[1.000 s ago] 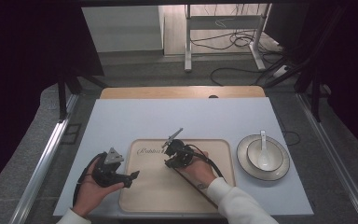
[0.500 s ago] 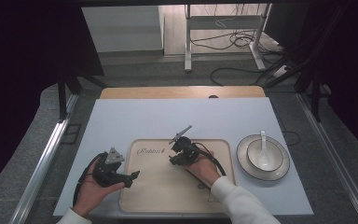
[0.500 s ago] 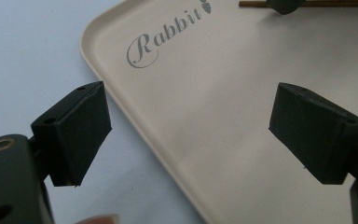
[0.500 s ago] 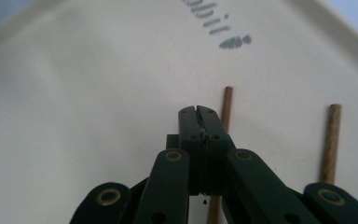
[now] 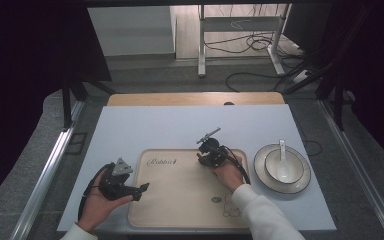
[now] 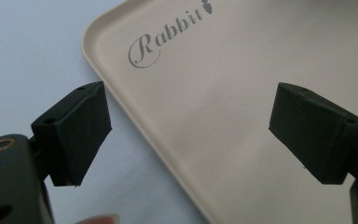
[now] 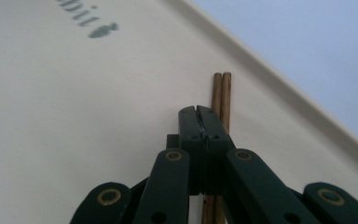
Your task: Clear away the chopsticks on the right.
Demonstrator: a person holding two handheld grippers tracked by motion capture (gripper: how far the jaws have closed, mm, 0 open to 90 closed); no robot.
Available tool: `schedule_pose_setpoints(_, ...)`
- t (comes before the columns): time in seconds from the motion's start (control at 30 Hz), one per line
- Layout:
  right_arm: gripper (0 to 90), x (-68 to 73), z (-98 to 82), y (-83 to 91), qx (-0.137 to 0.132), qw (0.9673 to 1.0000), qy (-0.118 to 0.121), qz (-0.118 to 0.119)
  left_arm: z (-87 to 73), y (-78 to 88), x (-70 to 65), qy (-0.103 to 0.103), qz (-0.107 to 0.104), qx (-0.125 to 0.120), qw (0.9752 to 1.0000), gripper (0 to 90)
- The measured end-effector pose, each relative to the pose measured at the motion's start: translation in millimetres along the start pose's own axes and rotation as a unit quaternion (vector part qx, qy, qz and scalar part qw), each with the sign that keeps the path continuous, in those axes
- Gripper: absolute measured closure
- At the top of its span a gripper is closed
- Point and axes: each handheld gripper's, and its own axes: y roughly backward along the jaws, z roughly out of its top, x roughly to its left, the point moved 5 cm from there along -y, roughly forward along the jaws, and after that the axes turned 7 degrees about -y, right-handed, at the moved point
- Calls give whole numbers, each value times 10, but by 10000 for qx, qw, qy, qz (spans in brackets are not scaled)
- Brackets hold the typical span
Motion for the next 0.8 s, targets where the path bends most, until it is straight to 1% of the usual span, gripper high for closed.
schedule_pose_setpoints(0.07,893,-22,-6,8,-10,10000,-23,-44,0,0,-2,1,-4,-1,10000,129)
schedule_pose_setpoints(0.1,893,-75,-25,31,-14,9998,-105,-144,1,1,-2,-4,1,-6,10000,129)
schedule_pose_setpoints(0.13,893,-101,-35,45,-2,9997,-84,-229,2,3,-1,-4,-1,-6,10000,129)
schedule_pose_setpoints(0.2,893,-136,-58,69,19,9994,-93,-327,3,6,0,2,0,-16,10000,129)
schedule_pose_setpoints(0.3,893,-207,-104,115,28,9982,-97,-592,5,9,0,-2,0,-29,10000,129)
schedule_pose_setpoints(0.4,893,-263,-147,152,28,9978,-212,-635,5,11,1,-7,-3,-34,10000,129)
schedule_pose_setpoints(0.43,893,-325,-198,194,32,9970,-291,-715,6,13,3,-9,-15,-38,10000,129)
schedule_pose_setpoints(0.47,893,-325,-198,194,32,9970,-291,-715,6,13,3,-9,-15,-38,10000,129)
schedule_pose_setpoints(0.5,893,-381,-251,238,51,9959,-364,-831,6,14,5,-14,-22,-37,10000,129)
schedule_pose_setpoints(0.57,893,-432,-300,290,53,9947,-423,-933,8,16,5,-20,-33,-45,10000,129)
schedule_pose_setpoints(0.6,893,-432,-300,290,53,9947,-423,-933,8,16,5,-20,-33,-45,10000,129)
schedule_pose_setpoints(0.67,893,-479,-360,341,77,9938,-480,-1003,9,15,2,-27,-36,-45,10000,129)
schedule_pose_setpoints(0.73,893,-522,-412,384,106,9923,-506,-1123,10,18,-1,-39,-45,-46,10000,129)
schedule_pose_setpoints(0.77,893,-554,-452,416,104,9914,-555,-1179,12,20,-2,-44,-45,-50,10000,129)
schedule_pose_setpoints(0.8,893,-554,-452,416,104,9914,-555,-1179,12,20,-2,-44,-45,-50,10000,129)
